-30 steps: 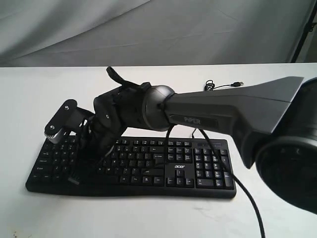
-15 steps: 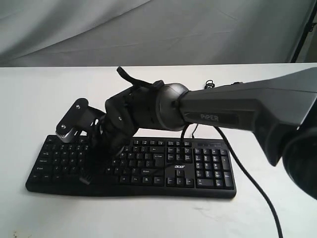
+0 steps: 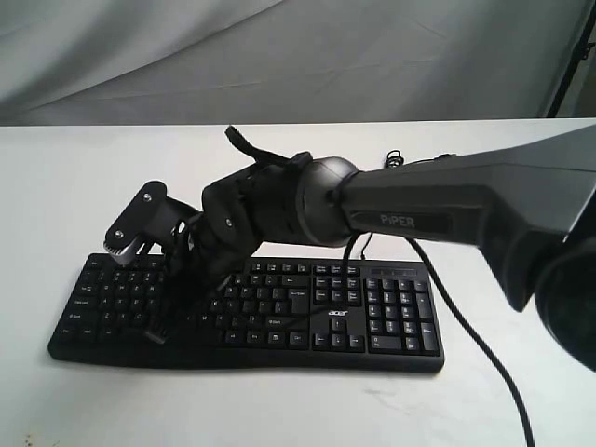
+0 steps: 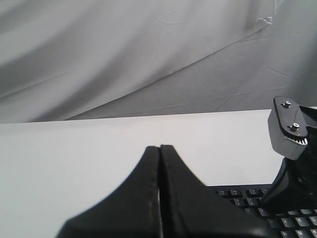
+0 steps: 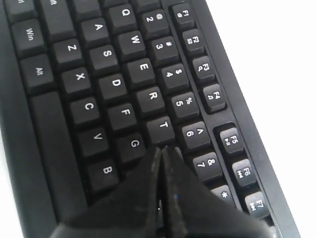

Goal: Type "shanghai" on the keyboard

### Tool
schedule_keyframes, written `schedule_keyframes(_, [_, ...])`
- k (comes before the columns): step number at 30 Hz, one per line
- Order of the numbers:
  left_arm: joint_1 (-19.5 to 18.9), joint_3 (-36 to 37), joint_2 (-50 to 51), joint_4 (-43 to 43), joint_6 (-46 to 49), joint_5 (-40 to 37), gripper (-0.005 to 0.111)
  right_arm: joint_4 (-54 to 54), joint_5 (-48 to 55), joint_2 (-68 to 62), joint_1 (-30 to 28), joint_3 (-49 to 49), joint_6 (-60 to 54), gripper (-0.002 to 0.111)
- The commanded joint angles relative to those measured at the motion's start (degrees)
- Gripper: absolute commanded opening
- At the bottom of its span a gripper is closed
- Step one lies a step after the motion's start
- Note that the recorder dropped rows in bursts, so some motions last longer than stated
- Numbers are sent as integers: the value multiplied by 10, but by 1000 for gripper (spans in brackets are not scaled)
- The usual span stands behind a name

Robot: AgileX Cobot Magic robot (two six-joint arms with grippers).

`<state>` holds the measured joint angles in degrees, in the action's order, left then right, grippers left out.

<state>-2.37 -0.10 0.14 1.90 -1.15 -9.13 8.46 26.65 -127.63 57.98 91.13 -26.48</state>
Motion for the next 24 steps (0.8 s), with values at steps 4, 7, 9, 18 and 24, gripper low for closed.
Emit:
schedule_keyframes(4, [4,1,-1,-1,-2,3,0,10,-4,-6,-3,-1,-5,0])
schedule_keyframes(7, [4,1,-1,-1,-2,3,0,11,-3,-8,-3,-1,-5,0])
schedule_keyframes(9, [4,1,-1,-1,-2,3,0,12,-3,-8,-3,-1,-5,0])
schedule_keyframes(18, [4,1,-1,-1,-2,3,0,12,2,-8,-3,-1,-5,0])
schedule_keyframes(24, [4,1,-1,-1,-2,3,0,12,4,-8,-3,-1,-5,0])
